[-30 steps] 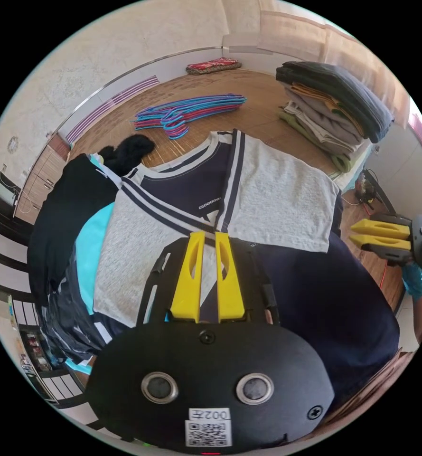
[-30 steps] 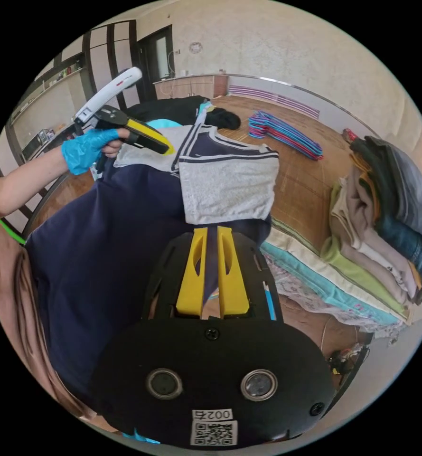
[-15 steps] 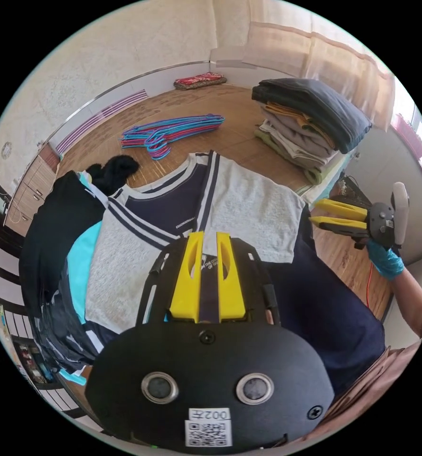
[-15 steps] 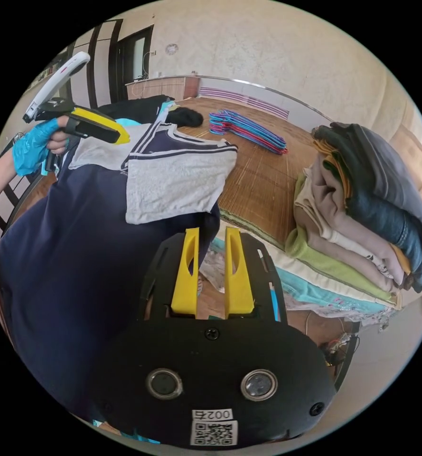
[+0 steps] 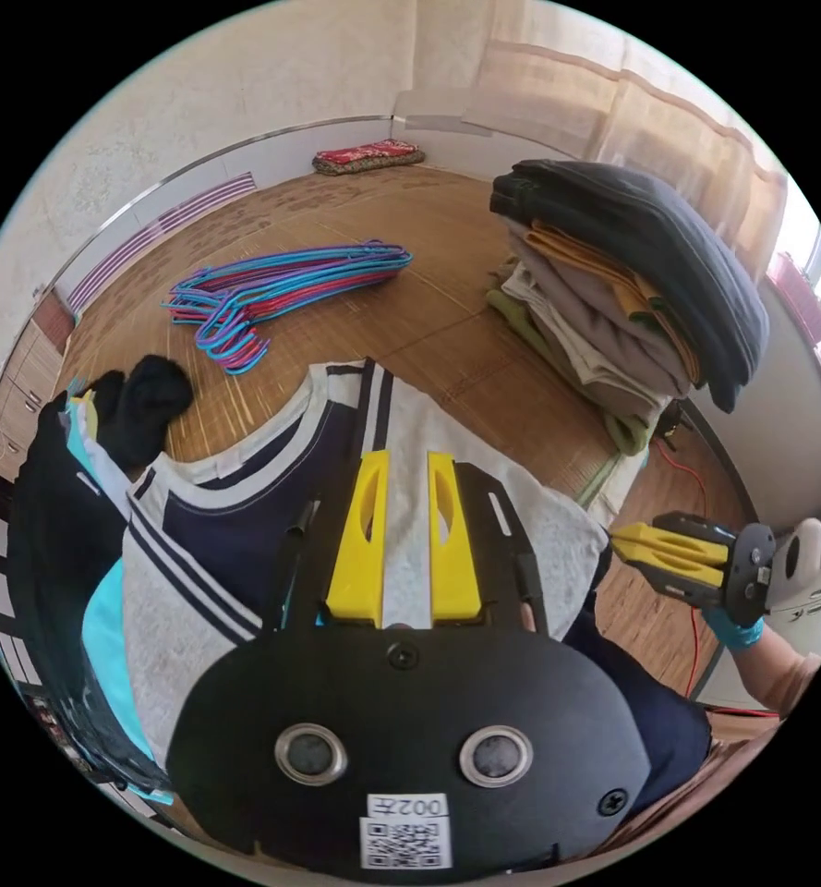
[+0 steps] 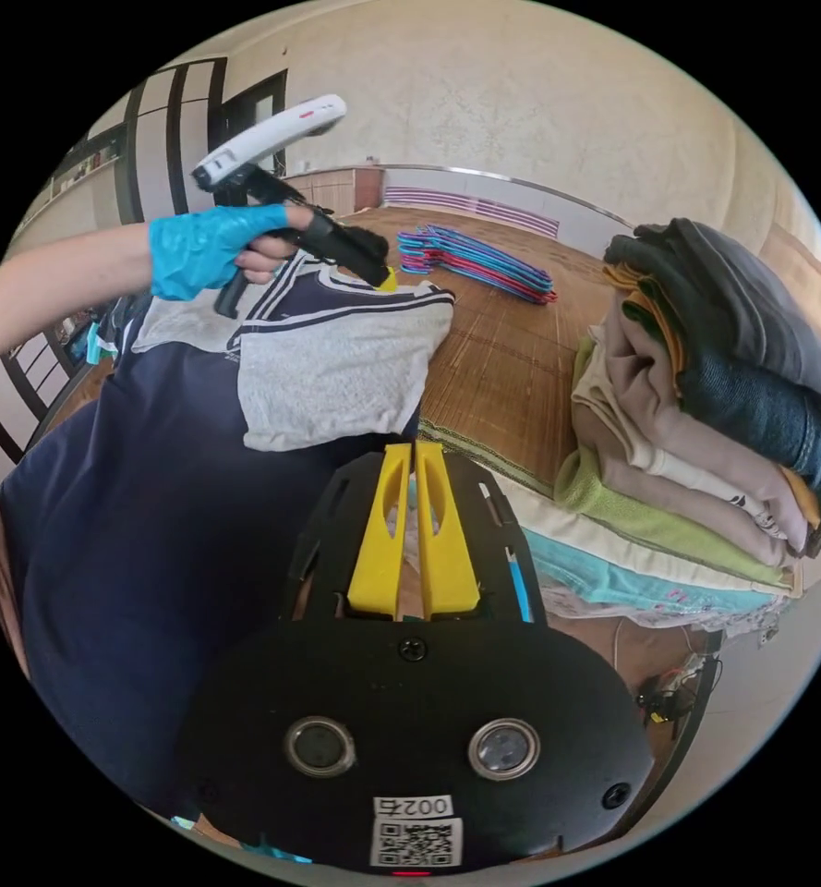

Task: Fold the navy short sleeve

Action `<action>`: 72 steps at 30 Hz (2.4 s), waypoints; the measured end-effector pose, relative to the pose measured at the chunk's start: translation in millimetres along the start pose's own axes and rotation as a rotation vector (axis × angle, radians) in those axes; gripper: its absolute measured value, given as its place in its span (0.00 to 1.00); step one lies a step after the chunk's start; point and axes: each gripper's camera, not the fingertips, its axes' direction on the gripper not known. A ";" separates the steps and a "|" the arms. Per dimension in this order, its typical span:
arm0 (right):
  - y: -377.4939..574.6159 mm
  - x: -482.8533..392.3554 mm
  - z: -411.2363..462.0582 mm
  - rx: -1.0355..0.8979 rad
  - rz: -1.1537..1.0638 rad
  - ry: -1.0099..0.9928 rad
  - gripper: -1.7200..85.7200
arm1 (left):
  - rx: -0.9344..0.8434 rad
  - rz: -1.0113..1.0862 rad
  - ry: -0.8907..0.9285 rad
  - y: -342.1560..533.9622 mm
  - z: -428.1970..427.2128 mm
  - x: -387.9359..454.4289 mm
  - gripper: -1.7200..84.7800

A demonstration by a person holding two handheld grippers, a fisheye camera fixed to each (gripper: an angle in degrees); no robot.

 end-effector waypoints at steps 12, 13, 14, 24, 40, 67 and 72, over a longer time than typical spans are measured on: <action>-11.8 26.5 9.1 -0.019 -0.002 -0.072 0.05 | -0.048 -0.067 -0.005 -90.9 64.5 -30.8 0.07; -11.8 28.8 8.1 -0.010 0.014 -0.074 0.04 | -0.056 -0.061 0.006 -94.6 67.3 -31.4 0.07; -11.1 31.1 7.0 0.001 0.032 -0.081 0.04 | -0.074 -0.048 0.030 -101.7 72.7 -32.4 0.06; -8.5 39.6 15.4 -0.025 0.043 0.040 0.01 | -0.058 0.018 -0.062 -139.2 81.6 -29.3 0.01; -14.9 53.4 21.7 -0.051 0.049 0.027 0.01 | -0.097 0.160 -0.081 -164.8 95.6 -30.6 0.01; -40.9 39.6 35.4 -0.083 0.129 -0.005 0.08 | -0.094 0.141 -0.038 -70.1 63.9 -60.4 0.10; -43.8 29.7 35.1 -0.096 0.134 -0.012 0.08 | -0.072 0.073 -0.045 -53.8 51.9 -72.1 0.08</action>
